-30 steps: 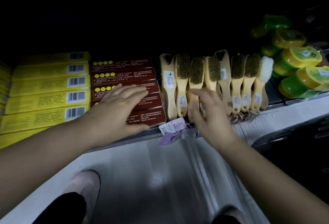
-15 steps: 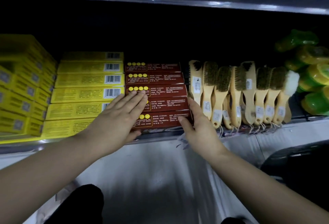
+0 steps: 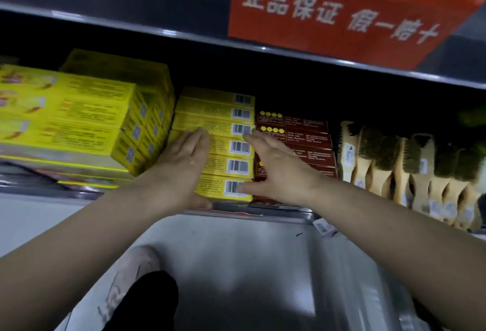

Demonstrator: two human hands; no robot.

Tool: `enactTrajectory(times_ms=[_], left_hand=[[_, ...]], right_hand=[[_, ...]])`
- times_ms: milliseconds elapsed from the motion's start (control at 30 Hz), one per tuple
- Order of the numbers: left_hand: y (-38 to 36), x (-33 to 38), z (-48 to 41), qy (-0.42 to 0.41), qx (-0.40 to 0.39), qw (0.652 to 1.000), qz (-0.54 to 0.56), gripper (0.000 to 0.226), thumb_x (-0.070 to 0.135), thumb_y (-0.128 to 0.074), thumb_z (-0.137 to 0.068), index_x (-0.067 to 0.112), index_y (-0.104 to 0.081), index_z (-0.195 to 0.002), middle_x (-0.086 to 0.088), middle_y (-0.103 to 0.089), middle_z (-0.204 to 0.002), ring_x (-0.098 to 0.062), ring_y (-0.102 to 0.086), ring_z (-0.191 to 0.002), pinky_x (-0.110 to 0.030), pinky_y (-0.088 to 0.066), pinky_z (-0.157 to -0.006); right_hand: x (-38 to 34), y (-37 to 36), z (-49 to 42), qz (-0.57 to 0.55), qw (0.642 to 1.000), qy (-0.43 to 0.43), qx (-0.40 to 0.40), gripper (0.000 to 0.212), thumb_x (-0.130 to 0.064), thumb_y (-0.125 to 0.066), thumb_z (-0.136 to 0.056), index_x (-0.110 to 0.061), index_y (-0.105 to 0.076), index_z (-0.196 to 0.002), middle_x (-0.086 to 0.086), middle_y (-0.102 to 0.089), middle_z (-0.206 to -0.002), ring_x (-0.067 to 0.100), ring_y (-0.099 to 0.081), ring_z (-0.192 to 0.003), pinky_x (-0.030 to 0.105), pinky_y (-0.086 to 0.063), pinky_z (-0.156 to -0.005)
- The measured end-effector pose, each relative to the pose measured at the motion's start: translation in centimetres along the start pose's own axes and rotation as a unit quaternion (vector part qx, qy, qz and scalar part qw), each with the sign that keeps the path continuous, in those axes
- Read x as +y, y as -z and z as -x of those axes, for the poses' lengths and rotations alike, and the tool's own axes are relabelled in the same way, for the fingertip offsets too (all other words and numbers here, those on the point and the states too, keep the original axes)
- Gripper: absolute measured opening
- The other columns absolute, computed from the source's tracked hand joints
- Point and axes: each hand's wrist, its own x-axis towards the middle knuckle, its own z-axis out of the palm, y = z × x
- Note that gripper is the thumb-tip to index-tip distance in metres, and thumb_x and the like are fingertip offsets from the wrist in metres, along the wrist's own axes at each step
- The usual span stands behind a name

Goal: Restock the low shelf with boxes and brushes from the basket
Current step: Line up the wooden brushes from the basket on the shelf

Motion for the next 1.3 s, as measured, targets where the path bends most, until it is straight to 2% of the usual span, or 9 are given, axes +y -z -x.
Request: enactTrajectory(times_ms=[133, 400, 533, 733, 867, 1000, 1133, 1233, 1300], left_hand=[[-1.2, -0.3, -0.3, 0.013, -0.010, 1.000, -0.012, 0.113, 0.043, -0.067, -0.081, 0.010, 0.018, -0.147, -0.007, 0.024, -0.156, -0.025, 0.016, -0.145, -0.034, -0.001, -0.118], [-0.9, 0.3, 0.3, -0.006, 0.015, 1.000, -0.024, 0.097, 0.031, -0.058, -0.091, 0.005, 0.016, -0.147, -0.013, 0.020, -0.156, -0.028, 0.013, -0.145, -0.033, 0.000, -0.117], [2.4, 0.6, 3.6, -0.097, 0.056, 0.992, 0.065, 0.090, 0.036, -0.060, -0.089, 0.010, 0.000, -0.151, -0.006, -0.002, -0.160, -0.014, -0.003, -0.146, -0.016, -0.003, -0.110], [7.2, -4.1, 13.9, -0.109, 0.231, 0.888, 0.382, 0.031, 0.023, -0.065, -0.079, 0.038, -0.068, -0.106, 0.017, -0.072, -0.099, 0.004, -0.064, -0.091, -0.006, -0.047, -0.076], [7.6, -7.9, 17.8, -0.077, 0.327, 0.825, 0.454, 0.024, 0.027, -0.067, -0.078, 0.036, -0.069, -0.100, 0.013, -0.074, -0.088, -0.002, -0.069, -0.082, -0.009, -0.050, -0.069], [6.2, -11.5, 16.2, 0.012, 0.406, 0.796, 0.449, 0.034, 0.022, -0.060, -0.089, 0.033, -0.055, -0.121, 0.018, -0.062, -0.120, 0.004, -0.056, -0.112, -0.011, -0.043, -0.091], [5.9, -13.8, 12.6, 0.135, 0.348, 0.750, 0.546, 0.051, 0.019, -0.049, -0.097, 0.027, -0.033, -0.144, 0.012, -0.040, -0.144, 0.003, -0.038, -0.124, -0.007, -0.030, -0.090], [6.4, -14.6, 11.3, 0.150, 0.295, 0.702, 0.630, 0.044, 0.020, -0.049, -0.096, 0.028, -0.044, -0.139, 0.019, -0.051, -0.129, 0.009, -0.053, -0.106, -0.007, -0.037, -0.084], [6.5, -14.8, 10.9, 0.129, 0.262, 0.716, 0.635, 0.043, 0.010, -0.045, -0.097, 0.027, -0.046, -0.136, 0.026, -0.052, -0.114, 0.021, -0.055, -0.087, -0.001, -0.041, -0.069]], right_hand=[[-0.3, -1.0, -1.5, 0.089, 0.995, -0.001, -0.053, 0.117, -0.069, -0.061, -0.070, -0.020, 0.008, -0.150, -0.001, 0.018, -0.157, 0.013, 0.013, -0.144, 0.027, 0.011, -0.111], [-0.5, -1.4, -1.2, 0.116, 0.992, -0.002, -0.041, 0.114, -0.074, -0.056, -0.069, -0.021, 0.006, -0.150, -0.003, 0.014, -0.158, 0.009, 0.012, -0.144, 0.027, 0.015, -0.111], [-3.4, -0.8, -1.3, -0.029, 0.999, -0.037, 0.001, 0.088, -0.057, -0.057, -0.081, -0.021, -0.016, -0.150, -0.001, -0.004, -0.159, 0.010, -0.002, -0.145, 0.030, -0.001, -0.118], [-11.6, -1.5, -1.2, -0.380, 0.918, -0.042, 0.104, 0.051, -0.041, -0.052, -0.091, -0.037, -0.036, -0.139, -0.018, -0.039, -0.140, -0.002, -0.035, -0.128, 0.016, -0.030, -0.099], [-15.7, -1.8, -1.6, -0.441, 0.889, -0.025, 0.121, 0.056, -0.044, -0.052, -0.090, -0.040, -0.030, -0.141, -0.028, -0.035, -0.130, -0.004, -0.034, -0.126, 0.019, -0.029, -0.101], [-17.8, -2.1, -1.9, -0.432, 0.892, -0.030, 0.127, 0.064, -0.037, -0.051, -0.093, -0.037, -0.017, -0.147, -0.018, -0.026, -0.148, 0.002, -0.025, -0.136, 0.030, -0.023, -0.113], [-18.9, -2.9, -2.2, -0.435, 0.889, -0.058, 0.128, 0.067, -0.034, -0.048, -0.096, -0.036, -0.007, -0.149, -0.017, -0.013, -0.155, 0.001, -0.013, -0.140, 0.021, -0.013, -0.108], [-19.6, -3.7, -2.5, -0.441, 0.885, -0.071, 0.135, 0.067, -0.032, -0.042, -0.099, -0.033, 0.001, -0.149, -0.018, -0.005, -0.156, -0.009, -0.008, -0.129, 0.016, -0.008, -0.104], [-19.9, -4.2, -2.7, -0.441, 0.882, -0.075, 0.146, 0.065, -0.030, -0.039, -0.100, -0.031, 0.003, -0.150, -0.020, -0.005, -0.154, -0.012, -0.008, -0.124, 0.014, -0.008, -0.103]])
